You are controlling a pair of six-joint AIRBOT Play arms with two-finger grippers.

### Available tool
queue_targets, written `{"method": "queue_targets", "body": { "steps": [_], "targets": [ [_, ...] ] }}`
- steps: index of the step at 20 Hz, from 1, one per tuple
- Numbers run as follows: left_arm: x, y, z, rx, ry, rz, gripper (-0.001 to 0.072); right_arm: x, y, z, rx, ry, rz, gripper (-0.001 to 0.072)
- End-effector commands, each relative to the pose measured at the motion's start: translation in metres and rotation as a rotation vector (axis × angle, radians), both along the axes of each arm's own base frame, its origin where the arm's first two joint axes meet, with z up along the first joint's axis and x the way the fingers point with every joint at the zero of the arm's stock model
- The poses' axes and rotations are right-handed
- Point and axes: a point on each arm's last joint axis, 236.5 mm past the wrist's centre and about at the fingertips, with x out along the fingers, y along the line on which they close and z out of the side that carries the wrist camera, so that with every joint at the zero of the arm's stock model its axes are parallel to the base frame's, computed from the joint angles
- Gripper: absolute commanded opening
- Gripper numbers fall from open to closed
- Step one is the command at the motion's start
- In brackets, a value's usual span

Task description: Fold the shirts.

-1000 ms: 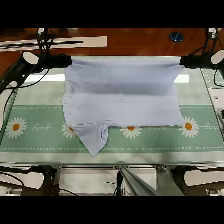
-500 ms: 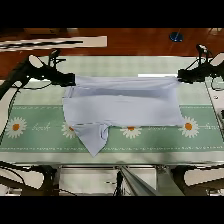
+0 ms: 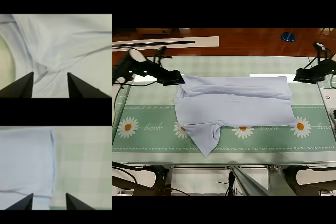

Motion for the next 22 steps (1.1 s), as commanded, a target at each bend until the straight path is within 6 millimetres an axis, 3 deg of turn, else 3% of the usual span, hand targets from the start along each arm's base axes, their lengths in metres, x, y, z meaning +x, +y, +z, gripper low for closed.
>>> {"method": "queue_targets", "body": {
  "steps": [1,3,6,8,11,15,17,22],
  "targets": [
    [-0.058,0.041,0.022,-0.027,0.105,-0.015,0.051,-0.075,-0.035,0.019,-0.024,0.152,-0.06,0.0481],
    [-0.102,0.043,0.015,-0.085,0.131,0.014,0.051,-0.109,-0.026,0.005,0.103,0.165,-0.093,0.0481],
    [-0.16,0.036,0.002,-0.135,0.126,0.06,0.051,-0.134,-0.002,-0.01,0.293,0.115,-0.11,0.0481],
    [-0.193,0.029,-0.009,-0.139,0.136,0.067,0.0511,-0.142,0.0,-0.013,0.349,0.097,-0.148,0.0481],
    [-0.231,0.004,-0.024,-0.213,0.2,0.059,0.0594,-0.142,0.0,-0.011,0.381,0.076,-0.174,0.0481],
    [-0.239,-0.009,-0.038,-0.266,0.225,0.098,0.0624,-0.133,0.007,-0.004,0.42,0.037,-0.169,0.048],
    [-0.233,-0.011,-0.041,-0.288,0.224,0.125,0.072,-0.131,0.006,-0.004,0.418,0.032,-0.171,0.0481],
    [-0.221,-0.028,-0.065,-0.308,0.264,0.133,0.072,-0.13,0.005,-0.004,0.413,0.027,-0.174,0.048]
  ]
}}
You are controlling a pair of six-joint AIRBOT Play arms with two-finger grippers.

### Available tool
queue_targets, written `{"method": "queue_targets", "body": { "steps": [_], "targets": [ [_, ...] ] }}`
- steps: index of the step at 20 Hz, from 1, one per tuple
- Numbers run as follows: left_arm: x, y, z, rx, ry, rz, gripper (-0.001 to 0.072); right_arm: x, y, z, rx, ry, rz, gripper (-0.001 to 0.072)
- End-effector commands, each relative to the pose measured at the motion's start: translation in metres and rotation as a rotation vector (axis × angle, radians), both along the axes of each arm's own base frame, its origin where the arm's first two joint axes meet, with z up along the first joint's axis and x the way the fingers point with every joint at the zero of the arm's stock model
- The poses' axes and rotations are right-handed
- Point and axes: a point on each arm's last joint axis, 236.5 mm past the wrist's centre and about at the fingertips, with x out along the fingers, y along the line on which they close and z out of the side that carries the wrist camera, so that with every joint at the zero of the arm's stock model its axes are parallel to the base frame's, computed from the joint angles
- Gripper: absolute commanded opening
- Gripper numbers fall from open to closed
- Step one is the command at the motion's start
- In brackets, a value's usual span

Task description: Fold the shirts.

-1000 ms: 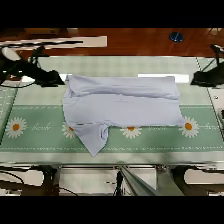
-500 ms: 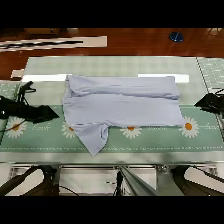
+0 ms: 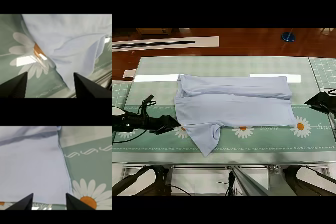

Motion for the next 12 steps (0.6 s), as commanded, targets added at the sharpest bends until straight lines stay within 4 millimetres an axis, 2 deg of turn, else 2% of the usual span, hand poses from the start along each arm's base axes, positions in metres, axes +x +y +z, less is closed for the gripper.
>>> {"method": "queue_targets", "body": {
  "steps": [1,3,5,6,7,8,9,12],
  "targets": [
    [0.006,-0.019,-0.019,-0.018,0.029,-0.007,0.072,0.002,0.001,0.001,0.005,-0.009,-0.003,0.048],
    [0.009,-0.034,-0.032,-0.014,0.045,-0.034,0.072,0.001,0.001,0.001,0.005,-0.008,-0.003,0.048],
    [0.017,-0.039,-0.045,0.021,0.038,-0.041,0.0697,0.001,0.001,0.001,0.005,-0.007,-0.002,0.048],
    [0.023,-0.037,-0.05,0.039,0.035,-0.024,0.0518,0.001,0.001,0.001,0.005,-0.007,-0.003,0.048],
    [0.026,-0.035,-0.053,0.048,0.035,-0.006,0.0282,0.001,0.001,0.001,0.006,-0.007,-0.003,0.048],
    [0.028,-0.033,-0.054,0.053,0.031,0.001,0.0083,0.001,0.001,0.001,0.008,-0.004,-0.001,0.048],
    [0.028,-0.032,-0.054,0.052,0.032,0.006,0.0026,0.0,0.002,0.001,0.01,-0.002,0.001,0.048],
    [0.022,-0.028,-0.051,0.032,0.056,0.004,0.0025,-0.006,0.002,-0.001,0.005,0.021,0.011,0.0488]
  ]
}}
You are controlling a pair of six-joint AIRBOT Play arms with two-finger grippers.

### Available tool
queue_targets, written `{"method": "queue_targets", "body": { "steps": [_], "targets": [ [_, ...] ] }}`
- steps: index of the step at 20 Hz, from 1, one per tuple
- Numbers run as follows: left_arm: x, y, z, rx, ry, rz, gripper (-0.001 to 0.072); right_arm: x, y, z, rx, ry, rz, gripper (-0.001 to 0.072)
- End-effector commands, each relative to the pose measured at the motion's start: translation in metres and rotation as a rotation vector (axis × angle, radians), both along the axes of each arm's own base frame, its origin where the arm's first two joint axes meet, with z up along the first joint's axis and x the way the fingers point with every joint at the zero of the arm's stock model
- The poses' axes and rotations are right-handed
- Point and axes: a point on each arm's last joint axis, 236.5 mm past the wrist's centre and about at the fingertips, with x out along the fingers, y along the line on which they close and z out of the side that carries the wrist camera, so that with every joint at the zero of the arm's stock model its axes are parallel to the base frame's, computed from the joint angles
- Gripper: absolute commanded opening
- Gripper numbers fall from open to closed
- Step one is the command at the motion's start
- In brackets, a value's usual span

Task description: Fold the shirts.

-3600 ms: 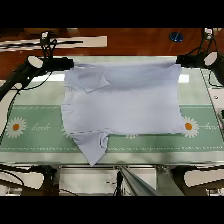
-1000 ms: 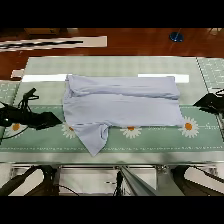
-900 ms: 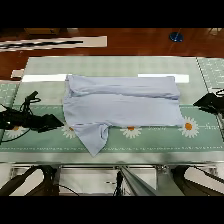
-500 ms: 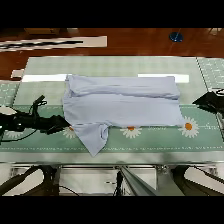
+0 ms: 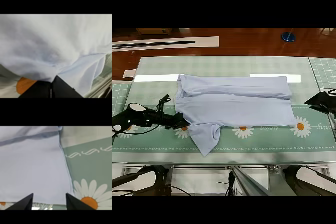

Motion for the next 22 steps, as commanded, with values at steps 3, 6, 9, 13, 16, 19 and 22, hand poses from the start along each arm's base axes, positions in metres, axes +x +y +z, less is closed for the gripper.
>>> {"method": "queue_targets", "body": {
  "steps": [3,6,9,13,16,19,22],
  "targets": [
    [-0.003,0.011,-0.001,-0.006,0.016,0.009,0.0025,-0.023,-0.001,-0.015,0.008,0.072,0.021,0.0591],
    [-0.003,0.013,-0.001,-0.011,0.009,0.005,0.0025,-0.037,0.003,-0.033,0.053,0.105,-0.017,0.0596],
    [-0.003,0.013,-0.001,-0.012,0.006,-0.001,0.0025,-0.052,0.01,-0.053,0.068,0.147,-0.019,0.0594],
    [-0.003,0.013,-0.001,-0.011,0.005,-0.001,0.0025,-0.048,0.024,-0.074,0.117,0.116,-0.09,0.0593],
    [-0.003,0.013,0.0,-0.011,0.005,-0.001,0.0025,-0.047,0.027,-0.086,0.123,0.105,-0.142,0.0585],
    [-0.003,0.013,0.0,-0.012,0.0,-0.006,0.0025,-0.049,0.031,-0.095,0.126,0.11,-0.163,0.0584],
    [-0.003,0.013,0.0,-0.012,-0.001,-0.006,0.0025,-0.046,0.052,-0.105,0.118,0.112,-0.128,0.0384]
  ]
}}
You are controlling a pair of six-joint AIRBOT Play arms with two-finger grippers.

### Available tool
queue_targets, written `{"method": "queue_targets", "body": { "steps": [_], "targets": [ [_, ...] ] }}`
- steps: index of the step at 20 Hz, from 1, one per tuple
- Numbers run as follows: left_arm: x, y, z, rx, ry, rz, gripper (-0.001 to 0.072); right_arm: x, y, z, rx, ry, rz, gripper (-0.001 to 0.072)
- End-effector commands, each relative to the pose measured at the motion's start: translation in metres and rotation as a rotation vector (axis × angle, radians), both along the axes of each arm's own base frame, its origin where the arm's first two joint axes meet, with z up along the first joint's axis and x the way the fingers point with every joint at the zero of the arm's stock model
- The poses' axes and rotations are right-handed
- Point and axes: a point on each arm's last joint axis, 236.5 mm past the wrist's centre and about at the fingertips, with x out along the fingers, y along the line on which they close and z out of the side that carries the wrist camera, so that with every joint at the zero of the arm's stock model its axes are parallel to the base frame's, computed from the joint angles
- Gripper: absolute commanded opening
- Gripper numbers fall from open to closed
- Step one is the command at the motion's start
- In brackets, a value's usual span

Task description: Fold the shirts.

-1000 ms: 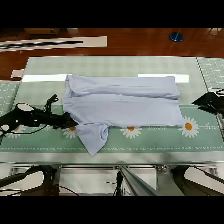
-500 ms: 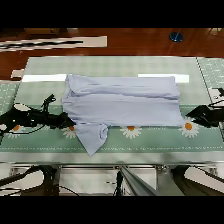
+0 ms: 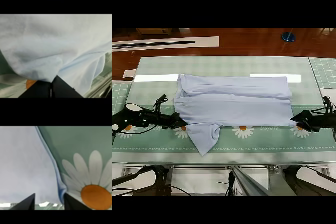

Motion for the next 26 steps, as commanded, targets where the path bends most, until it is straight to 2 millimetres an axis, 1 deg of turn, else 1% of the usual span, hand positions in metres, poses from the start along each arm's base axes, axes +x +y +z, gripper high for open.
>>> {"method": "queue_targets", "body": {
  "steps": [1,2,3,4,5,6,7,8,9,10,11,13,14,15,17,19,21,22,26],
  "targets": [
    [0.001,-0.001,0.001,-0.005,-0.002,0.001,0.0025,0.01,0.021,-0.01,-0.014,-0.023,0.019,0.03],
    [0.001,-0.001,0.001,-0.005,-0.002,0.002,0.0026,0.016,0.027,-0.008,-0.016,-0.039,0.033,0.0182],
    [0.001,-0.001,0.001,-0.005,-0.002,0.002,0.0025,0.025,0.029,-0.001,-0.016,-0.063,0.036,0.0017],
    [0.001,-0.001,0.002,-0.005,-0.005,0.002,0.0025,0.035,0.029,0.009,-0.004,-0.094,0.027,0.0022],
    [0.004,-0.001,0.005,-0.009,-0.018,0.007,0.0024,0.046,0.026,0.025,-0.006,-0.136,0.034,0.0021],
    [0.008,-0.003,0.012,-0.016,-0.039,0.007,0.0024,0.057,0.021,0.043,-0.027,-0.182,0.045,0.0022],
    [0.016,-0.005,0.025,-0.034,-0.071,0.008,0.0024,0.069,0.014,0.066,-0.059,-0.24,0.053,0.0021],
    [0.026,-0.007,0.042,-0.049,-0.116,0.007,0.0024,0.08,0.008,0.088,-0.095,-0.299,0.056,0.0021],
    [0.039,-0.009,0.064,-0.066,-0.178,0.008,0.0024,0.09,0.002,0.111,-0.131,-0.356,0.054,0.0021],
    [0.053,-0.011,0.088,-0.082,-0.248,0.016,0.0024,0.096,-0.002,0.127,-0.157,-0.395,0.052,0.0021],
    [0.069,-0.014,0.112,-0.106,-0.313,0.037,0.0024,0.1,-0.003,0.138,-0.169,-0.42,0.052,0.002],
    [0.101,-0.02,0.159,-0.177,-0.429,0.086,0.0024,0.105,0.001,0.144,-0.163,-0.437,0.058,0.002],
    [0.116,-0.021,0.176,-0.191,-0.476,0.104,0.0024,0.111,0.002,0.145,-0.178,-0.453,0.056,0.002],
    [0.131,-0.019,0.189,-0.18,-0.528,0.115,0.0024,0.119,0.002,0.148,-0.203,-0.48,0.051,0.002],
    [0.154,-0.02,0.206,-0.162,-0.589,0.118,0.0024,0.139,0.003,0.155,-0.255,-0.549,0.027,0.002],
    [0.173,-0.022,0.211,-0.165,-0.598,0.112,0.0024,0.157,0.006,0.158,-0.3,-0.598,0.016,0.002],
    [0.192,-0.023,0.203,-0.172,-0.577,0.113,0.0024,0.175,0.015,0.151,-0.309,-0.605,0.033,0.002],
    [0.202,-0.022,0.198,-0.173,-0.569,0.115,0.0024,0.187,0.016,0.147,-0.316,-0.611,0.033,0.002],
    [0.236,-0.014,0.18,-0.173,-0.553,0.122,0.0024,0.228,0.002,0.141,-0.332,-0.624,-0.025,0.002]
  ]
}}
